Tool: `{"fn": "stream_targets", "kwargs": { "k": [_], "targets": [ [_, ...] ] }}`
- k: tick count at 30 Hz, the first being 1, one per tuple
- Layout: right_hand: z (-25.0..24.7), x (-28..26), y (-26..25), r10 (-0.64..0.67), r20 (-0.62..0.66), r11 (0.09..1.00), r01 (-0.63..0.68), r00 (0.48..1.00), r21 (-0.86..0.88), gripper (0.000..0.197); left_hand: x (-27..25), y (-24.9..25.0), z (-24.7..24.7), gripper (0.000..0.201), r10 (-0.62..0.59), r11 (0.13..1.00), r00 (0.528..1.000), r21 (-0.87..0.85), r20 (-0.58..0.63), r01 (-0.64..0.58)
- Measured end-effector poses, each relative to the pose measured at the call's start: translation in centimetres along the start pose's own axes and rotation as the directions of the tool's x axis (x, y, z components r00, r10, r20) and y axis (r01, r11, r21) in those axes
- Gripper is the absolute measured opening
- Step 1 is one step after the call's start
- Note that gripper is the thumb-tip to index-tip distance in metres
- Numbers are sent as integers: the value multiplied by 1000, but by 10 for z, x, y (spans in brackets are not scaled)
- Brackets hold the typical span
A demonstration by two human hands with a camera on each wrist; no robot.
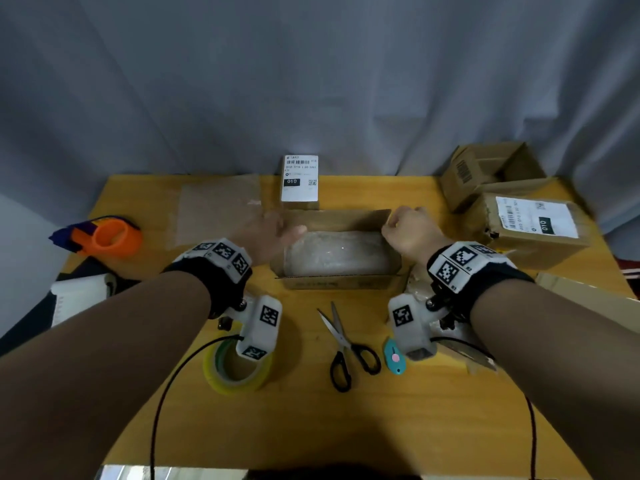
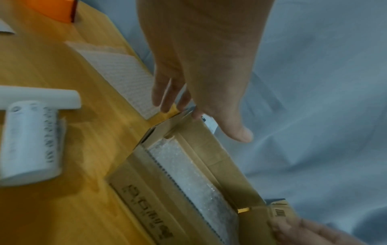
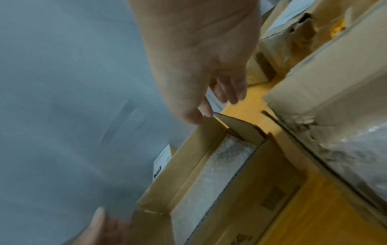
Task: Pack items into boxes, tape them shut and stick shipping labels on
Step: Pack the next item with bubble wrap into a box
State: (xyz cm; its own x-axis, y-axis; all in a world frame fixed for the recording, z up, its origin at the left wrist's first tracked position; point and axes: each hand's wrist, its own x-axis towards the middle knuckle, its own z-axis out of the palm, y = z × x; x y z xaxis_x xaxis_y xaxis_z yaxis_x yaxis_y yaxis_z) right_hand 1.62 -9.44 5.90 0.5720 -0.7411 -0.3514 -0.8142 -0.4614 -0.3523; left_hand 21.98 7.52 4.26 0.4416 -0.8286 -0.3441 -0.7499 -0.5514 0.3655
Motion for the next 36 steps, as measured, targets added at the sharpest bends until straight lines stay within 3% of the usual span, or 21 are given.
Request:
{"fn": "stream_targets", "kwargs": {
  "k": [2, 5, 7, 10, 13, 17, 21, 24, 28, 31, 34, 36],
  "targets": [
    [9, -4, 5, -35, 73, 997, 30, 997, 72, 32, -9, -2, 13, 100, 44, 992, 988, -126, 151, -25],
    [18, -15, 2, -95, 135, 982, 70, 986, 176, 44, -19, -4, 27, 116, 53, 994, 960, -108, 275, -23],
    [26, -20, -3, -112, 231, 982, 72, 967, 173, 62, -26, 0, 27, 109, 25, 1000, 955, 1, 297, -26],
    [34, -23, -6, -92, 364, 993, 112, 927, -33, 90, -32, 5, 24, 76, 43, 977, 976, 197, 213, -86],
    [39, -19, -4, -97, 403, 967, 182, 910, -176, 84, -33, 4, 22, 51, 61, 949, 983, 296, 171, -110],
    [38, -15, -1, -104, 417, 957, 205, 903, -204, 65, -32, -3, 21, 49, 64, 896, 983, 424, 175, -134],
    [38, -13, -5, -155, 409, 974, 209, 899, -91, 61, -34, -8, 12, 57, -16, 863, 987, 500, 159, -66],
    [40, -14, -14, -209, 444, 976, 211, 871, 46, 57, -34, -9, 14, 60, 69, 876, 986, 463, 151, -132],
    [44, -14, -20, -216, 360, 976, 209, 908, 57, 50, -28, -10, 29, 68, 121, 980, 981, 139, 151, -142],
    [49, -12, -19, -165, 180, 986, 159, 970, 47, 70, -19, -14, 34, 61, 48, 997, 991, -59, 125, -41],
    [54, -13, -23, -105, 7, 993, 105, 994, -52, 108, -15, -14, 33, 45, 27, 1000, 998, -7, 56, -26],
    [57, -8, -27, -112, -35, 968, 101, 993, -229, 121, -18, -9, 31, 50, 62, 974, 997, 222, -43, -51]
  ]
}}
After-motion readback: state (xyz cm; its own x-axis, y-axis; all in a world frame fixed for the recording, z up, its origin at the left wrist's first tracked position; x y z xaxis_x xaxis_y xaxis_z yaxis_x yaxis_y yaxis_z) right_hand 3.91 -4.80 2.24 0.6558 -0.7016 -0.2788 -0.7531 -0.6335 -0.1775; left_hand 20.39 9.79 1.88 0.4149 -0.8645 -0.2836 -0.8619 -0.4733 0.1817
